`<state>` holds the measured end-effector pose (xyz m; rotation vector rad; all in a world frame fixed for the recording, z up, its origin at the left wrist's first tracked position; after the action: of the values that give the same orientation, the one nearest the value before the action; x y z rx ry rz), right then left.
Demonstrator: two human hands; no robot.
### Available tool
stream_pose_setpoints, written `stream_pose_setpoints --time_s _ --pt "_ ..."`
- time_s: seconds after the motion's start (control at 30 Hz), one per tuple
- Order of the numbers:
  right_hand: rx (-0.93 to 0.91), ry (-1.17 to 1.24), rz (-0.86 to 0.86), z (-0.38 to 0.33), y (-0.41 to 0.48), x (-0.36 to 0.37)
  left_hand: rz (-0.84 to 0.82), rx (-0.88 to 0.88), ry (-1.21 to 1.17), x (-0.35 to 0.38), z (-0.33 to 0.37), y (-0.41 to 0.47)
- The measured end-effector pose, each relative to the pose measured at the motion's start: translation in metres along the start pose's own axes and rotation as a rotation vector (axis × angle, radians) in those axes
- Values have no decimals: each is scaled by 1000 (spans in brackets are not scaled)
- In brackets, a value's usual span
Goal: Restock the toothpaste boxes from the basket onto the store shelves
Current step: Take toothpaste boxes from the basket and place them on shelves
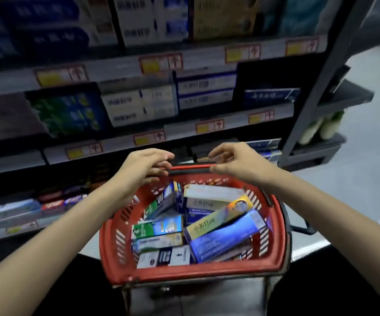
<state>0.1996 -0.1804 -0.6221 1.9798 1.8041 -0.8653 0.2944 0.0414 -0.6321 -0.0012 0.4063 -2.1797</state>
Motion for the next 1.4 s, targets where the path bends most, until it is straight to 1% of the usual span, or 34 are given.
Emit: stream_pose_setpoints --time_s 0.03,0.07,0.13,0.17,0.2,0.27,0.43,0.53,0.6,0.7,0.73,0.8,0.87,0.9,1.0,1.2,1.3,1.4 --pt "32 -115 -96 9 1 8 -14 -24 28 4 -9 3" --pt "78 -281 -217 19 1 16 -27 -43 58 8 -16 7" --pt "213 -590 -479 43 -1 31 -38 -67 119 14 -23 12" --pt "278 -681 -567 54 -4 35 -46 -74 135 17 -24 14" --pt "309 -743 -608 60 -5 38 -56 -78 138 20 -23 17" --pt "281 -859 -613 63 -1 40 -63 -87 131 25 -20 22" --pt "196 -1042 -625 63 7 48 -96 -116 133 39 -24 30" --pt "169 -1053 -673 65 6 58 -121 -149 138 43 -27 35" --pt "150 -1080 -693 67 4 65 -117 -157 97 42 -29 38" --pt "111 -1167 -665 72 2 71 -94 -175 40 36 -33 39" --pt "101 -1163 -647 73 2 72 -83 -182 32 33 -35 39" --pt "98 -1085 -617 72 4 68 -63 -188 16 28 -38 37" --pt "104 -953 -578 66 8 58 -51 -183 0 24 -39 34" --pt "112 -843 -549 61 10 51 -46 -180 -7 23 -39 32" --pt "142 -413 -433 41 10 29 -25 -167 -18 17 -39 29" --pt "196 44 -194 22 -3 -4 66 -176 -39 3 -41 29" --pt "221 309 -64 17 -9 -22 130 -192 6 -3 -43 30" --pt "288 549 27 22 -9 -29 184 -225 42 -7 -47 30"
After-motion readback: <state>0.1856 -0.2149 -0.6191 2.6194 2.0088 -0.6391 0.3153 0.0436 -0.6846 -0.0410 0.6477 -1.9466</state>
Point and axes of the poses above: each hand's wrist, its own y-axis towards the middle knuckle, its own x-axis out of the palm, z = x × y, the point moved 6 cm from there along y, towards the middle knuckle, and after that the axes turned 8 degrees about -z, right-handed, at the moved point
